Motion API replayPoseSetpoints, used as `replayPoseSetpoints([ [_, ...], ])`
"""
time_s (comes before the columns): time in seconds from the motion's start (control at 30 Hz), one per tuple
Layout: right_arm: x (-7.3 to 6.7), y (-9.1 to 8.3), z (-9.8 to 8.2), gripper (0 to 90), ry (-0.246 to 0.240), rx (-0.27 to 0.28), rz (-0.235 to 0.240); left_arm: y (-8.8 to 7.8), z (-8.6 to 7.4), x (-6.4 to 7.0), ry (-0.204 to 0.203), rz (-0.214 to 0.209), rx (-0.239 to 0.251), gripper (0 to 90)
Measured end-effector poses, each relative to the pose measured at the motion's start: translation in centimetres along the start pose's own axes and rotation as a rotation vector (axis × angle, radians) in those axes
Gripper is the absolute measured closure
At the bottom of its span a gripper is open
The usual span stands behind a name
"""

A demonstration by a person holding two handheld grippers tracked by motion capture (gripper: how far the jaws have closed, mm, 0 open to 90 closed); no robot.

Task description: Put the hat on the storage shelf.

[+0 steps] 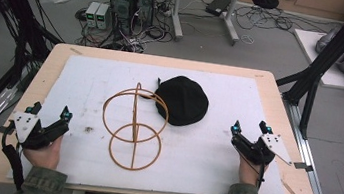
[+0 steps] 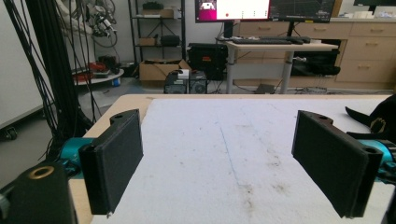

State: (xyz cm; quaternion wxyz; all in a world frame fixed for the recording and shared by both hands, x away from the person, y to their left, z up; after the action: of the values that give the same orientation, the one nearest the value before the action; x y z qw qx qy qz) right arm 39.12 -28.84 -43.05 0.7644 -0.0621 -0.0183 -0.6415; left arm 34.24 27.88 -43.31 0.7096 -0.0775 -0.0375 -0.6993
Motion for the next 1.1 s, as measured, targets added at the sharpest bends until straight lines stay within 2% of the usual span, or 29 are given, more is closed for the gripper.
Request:
replayPoseSetpoints([
  [0.7,-0.2,0.1,-0.2,11.6,-0.007,-0.013,0.011,0.1,-0.2,0.0,-0.012,-0.010,-0.016,16.7],
  [0.83,-0.6,0.4,-0.2,11.6,-0.009,-0.016,0.038,0.1,-0.2,0.0,-0.011,-0.008,-0.015,16.7],
  [1.1,-1.2,0.7,0.2,11.6,-0.026,-0.016,0.058,0.1,-0.2,-0.1,-0.016,-0.014,-0.014,16.7],
])
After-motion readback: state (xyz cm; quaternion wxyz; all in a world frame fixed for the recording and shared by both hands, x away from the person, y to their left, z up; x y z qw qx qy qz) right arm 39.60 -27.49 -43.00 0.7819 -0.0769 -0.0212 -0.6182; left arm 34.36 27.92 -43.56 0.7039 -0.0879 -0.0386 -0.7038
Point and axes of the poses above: each handheld gripper's, and its own axes: y roughly forward along the jaws, z roughly out of its top, x roughly to its right, the point moved 9 cm from there along y, roughly forward along the jaws, and after that the axes turned 9 degrees about -y, right-handed, at the moved point
